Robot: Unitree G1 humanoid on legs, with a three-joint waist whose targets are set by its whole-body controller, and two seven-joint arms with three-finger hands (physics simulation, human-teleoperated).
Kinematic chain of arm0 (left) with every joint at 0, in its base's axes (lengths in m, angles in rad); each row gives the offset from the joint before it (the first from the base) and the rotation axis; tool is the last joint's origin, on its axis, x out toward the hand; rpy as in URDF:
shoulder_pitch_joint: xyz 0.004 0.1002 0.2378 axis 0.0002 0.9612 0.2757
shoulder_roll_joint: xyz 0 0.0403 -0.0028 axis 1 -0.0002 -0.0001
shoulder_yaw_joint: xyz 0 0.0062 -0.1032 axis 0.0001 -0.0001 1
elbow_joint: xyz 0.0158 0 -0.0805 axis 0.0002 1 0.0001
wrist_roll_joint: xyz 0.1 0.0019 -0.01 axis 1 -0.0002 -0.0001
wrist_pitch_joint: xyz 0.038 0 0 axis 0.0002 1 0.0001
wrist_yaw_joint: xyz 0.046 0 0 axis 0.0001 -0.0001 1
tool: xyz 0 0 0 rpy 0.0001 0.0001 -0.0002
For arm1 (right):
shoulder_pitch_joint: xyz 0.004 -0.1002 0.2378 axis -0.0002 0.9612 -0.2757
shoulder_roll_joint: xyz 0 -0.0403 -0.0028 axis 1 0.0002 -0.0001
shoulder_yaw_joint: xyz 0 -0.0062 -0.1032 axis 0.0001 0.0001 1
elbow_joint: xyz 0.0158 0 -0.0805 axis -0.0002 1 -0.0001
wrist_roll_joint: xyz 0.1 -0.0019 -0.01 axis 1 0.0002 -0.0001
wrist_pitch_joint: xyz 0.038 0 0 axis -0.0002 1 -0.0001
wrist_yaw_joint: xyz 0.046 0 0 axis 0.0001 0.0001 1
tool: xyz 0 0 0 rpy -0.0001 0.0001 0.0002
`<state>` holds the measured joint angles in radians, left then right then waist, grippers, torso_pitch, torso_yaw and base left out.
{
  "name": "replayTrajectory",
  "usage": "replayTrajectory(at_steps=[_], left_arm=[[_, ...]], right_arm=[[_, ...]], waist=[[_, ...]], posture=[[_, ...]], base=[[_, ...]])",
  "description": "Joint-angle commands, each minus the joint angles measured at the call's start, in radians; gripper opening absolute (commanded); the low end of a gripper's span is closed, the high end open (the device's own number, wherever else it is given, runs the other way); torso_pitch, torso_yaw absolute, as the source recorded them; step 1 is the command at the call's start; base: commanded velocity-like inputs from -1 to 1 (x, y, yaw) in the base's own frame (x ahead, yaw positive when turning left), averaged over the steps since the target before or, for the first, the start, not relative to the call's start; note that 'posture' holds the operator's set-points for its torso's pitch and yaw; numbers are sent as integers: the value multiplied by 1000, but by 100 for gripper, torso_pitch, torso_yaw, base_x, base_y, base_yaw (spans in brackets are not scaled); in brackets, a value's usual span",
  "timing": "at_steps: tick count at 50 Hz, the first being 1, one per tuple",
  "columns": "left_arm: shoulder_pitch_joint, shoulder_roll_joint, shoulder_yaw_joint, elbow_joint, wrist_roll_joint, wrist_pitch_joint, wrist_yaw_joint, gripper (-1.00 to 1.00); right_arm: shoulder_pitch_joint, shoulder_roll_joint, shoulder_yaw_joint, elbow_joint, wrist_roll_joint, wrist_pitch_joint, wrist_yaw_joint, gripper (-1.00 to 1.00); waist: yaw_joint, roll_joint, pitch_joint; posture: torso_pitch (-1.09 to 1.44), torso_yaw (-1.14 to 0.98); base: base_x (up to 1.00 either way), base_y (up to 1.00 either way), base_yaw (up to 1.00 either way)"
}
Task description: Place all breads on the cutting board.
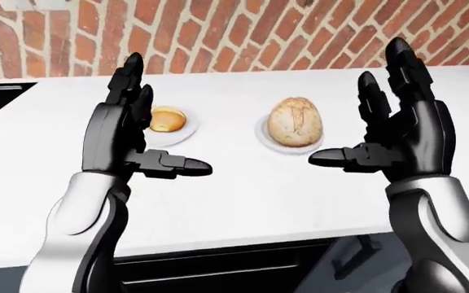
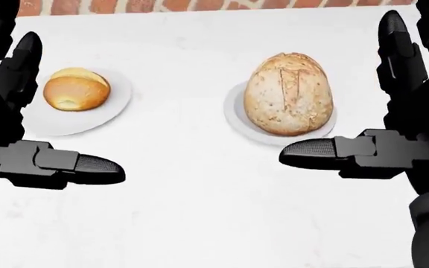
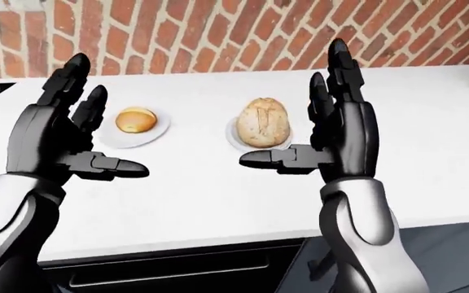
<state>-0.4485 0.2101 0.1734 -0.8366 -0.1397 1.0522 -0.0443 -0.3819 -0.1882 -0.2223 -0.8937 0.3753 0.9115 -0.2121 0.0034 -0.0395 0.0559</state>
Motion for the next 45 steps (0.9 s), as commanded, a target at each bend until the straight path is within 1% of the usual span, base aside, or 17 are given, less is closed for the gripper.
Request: replayTrajectory(at_steps=[1, 3, 5, 6, 7, 8, 9, 11, 14, 19, 25, 30, 31, 33, 37, 44, 45], left_arm=[[-28, 14, 31, -24, 10, -49, 5, 100], [-22, 17, 42, -18, 6, -59, 1, 100], [-10, 21, 53, -19, 1, -66, -2, 100], [-8, 23, 57, -22, -3, -65, -3, 100], [-7, 26, 59, -24, -4, -64, -3, 100], [-8, 32, 62, -25, -7, -62, -5, 100], [-12, 35, 67, -32, -11, -51, -5, 100], [-16, 41, 74, -50, -19, -30, -3, 100], [-1, 52, 83, -51, -19, -39, -12, 100], [5, 63, 104, -57, -30, -36, -17, 100], [12, 68, 126, -45, -47, -52, -14, 100], [16, 71, 120, -35, -54, -65, -6, 100], [21, 71, 122, -29, -53, -74, -6, 100], [25, 70, 122, -24, -56, -79, -4, 100], [11, 79, 128, -24, -64, -67, -1, 100], [21, 83, 134, -9, -70, -87, 1, 100], [19, 84, 135, -10, -72, -85, 2, 100]], right_arm=[[-28, 0, 7, -14, 5, -46, 10, 100], [-29, 0, 13, -11, 3, -52, 9, 100], [-32, 1, 26, -3, -7, -58, 11, 100], [-36, 1, 26, -5, -8, -53, 11, 100], [-41, 2, 23, -3, -6, -50, 11, 100], [-47, 1, 20, -4, -3, -41, 11, 100], [-54, -2, 19, -1, -2, -34, 10, 100], [-66, -10, 15, 0, -1, -21, 9, 100], [-90, -23, 15, 9, -8, 3, 6, 100], [-159, -52, 8, 34, -30, 77, -2, 100], [-259, -111, -3, 149, -94, 145, -2, 100], [-304, -166, 43, 238, -190, 225, 76, 100], [-304, -165, 37, 248, -207, 230, 94, 100], [-304, -167, 48, 254, -246, 246, 128, 100], [-362, -189, 83, 295, -330, 295, 208, 100], [-435, -252, 186, 363, -543, 360, 407, 100], [-443, -272, 221, 377, -576, 374, 461, 100]], waist=[[8, -1, -8], [-1, 3, -22], [-8, 20, -21], [-12, 39, -24], [-16, 68, -32], [-20, 53, -25], [-15, 49, -24], [-13, 44, -39], [-8, 35, -38], [-2, 31, -41], [1, 33, -39], [3, 32, -35], [3, 32, -34], [3, 31, -34], [3, 34, -33], [1, 39, -31], [0, 39, -31]], posture=[[0, 0], [0, 0], [0, 0], [0, 0], [0, 0], [0, 0], [0, 0], [0, 0], [0, 0], [0, 0], [0, 0], [0, 0], [0, 0], [0, 0], [0, 0], [0, 0], [0, 0]], base=[[12, 0, 0], [0, 0, 0], [0, 0, 0], [0, 0, 0], [0, 0, 0], [0, 0, 0], [0, 0, 0], [0, 0, 0], [0, 0, 0], [0, 0, 0], [0, 0, 0], [0, 0, 0], [0, 0, 0], [0, 0, 0], [0, 0, 0], [0, 0, 0], [0, 0, 0]])
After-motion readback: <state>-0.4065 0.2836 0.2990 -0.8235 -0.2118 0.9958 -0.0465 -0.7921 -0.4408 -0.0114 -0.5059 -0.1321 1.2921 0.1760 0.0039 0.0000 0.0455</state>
